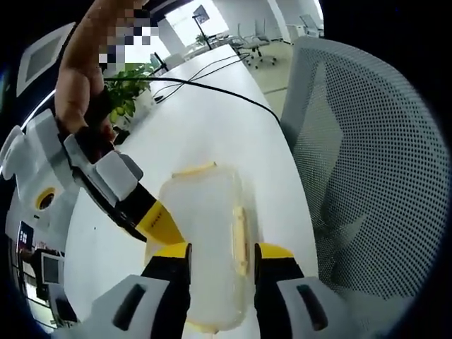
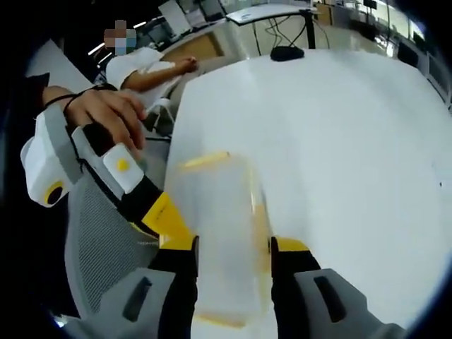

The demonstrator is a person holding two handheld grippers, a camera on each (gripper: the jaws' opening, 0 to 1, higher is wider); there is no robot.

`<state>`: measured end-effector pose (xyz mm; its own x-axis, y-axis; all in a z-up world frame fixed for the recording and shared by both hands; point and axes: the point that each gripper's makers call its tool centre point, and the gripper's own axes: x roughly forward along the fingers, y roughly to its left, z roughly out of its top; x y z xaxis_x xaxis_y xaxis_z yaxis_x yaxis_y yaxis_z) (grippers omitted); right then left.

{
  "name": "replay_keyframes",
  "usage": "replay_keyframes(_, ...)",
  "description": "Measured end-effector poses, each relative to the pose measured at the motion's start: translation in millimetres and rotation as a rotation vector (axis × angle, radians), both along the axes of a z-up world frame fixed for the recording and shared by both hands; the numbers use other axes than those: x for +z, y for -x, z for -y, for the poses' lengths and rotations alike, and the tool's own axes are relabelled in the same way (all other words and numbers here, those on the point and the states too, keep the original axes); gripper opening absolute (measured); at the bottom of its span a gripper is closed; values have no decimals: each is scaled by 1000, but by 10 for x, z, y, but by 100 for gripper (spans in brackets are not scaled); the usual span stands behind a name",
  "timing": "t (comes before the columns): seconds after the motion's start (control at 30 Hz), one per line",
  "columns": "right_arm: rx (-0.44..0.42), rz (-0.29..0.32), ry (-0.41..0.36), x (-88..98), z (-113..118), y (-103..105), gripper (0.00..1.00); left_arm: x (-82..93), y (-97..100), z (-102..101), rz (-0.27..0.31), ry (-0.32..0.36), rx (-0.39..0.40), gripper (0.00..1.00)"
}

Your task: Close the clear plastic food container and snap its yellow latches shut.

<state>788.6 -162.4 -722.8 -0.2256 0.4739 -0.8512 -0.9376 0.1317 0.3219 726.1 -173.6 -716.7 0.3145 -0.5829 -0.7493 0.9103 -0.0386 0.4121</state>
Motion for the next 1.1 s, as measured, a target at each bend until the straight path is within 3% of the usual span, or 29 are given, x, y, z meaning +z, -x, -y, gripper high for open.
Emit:
replay_keyframes(0.23, -14, 39, -18, 81, 1, -40, 41, 87, -25, -36, -14, 38, 41, 31)
replay_keyframes(0.57, -36, 108, -37, 215, 68, -20, 45, 175, -71, -236, -33, 67, 125, 37)
replay_keyframes(0.93, -100, 203, -75, 344, 215, -9, 54, 208, -67, -412, -89, 105, 241, 49)
replay_keyframes(1.1, -144, 244, -92, 384, 322, 3, 59, 250, -99, -469, -135, 164, 333, 59)
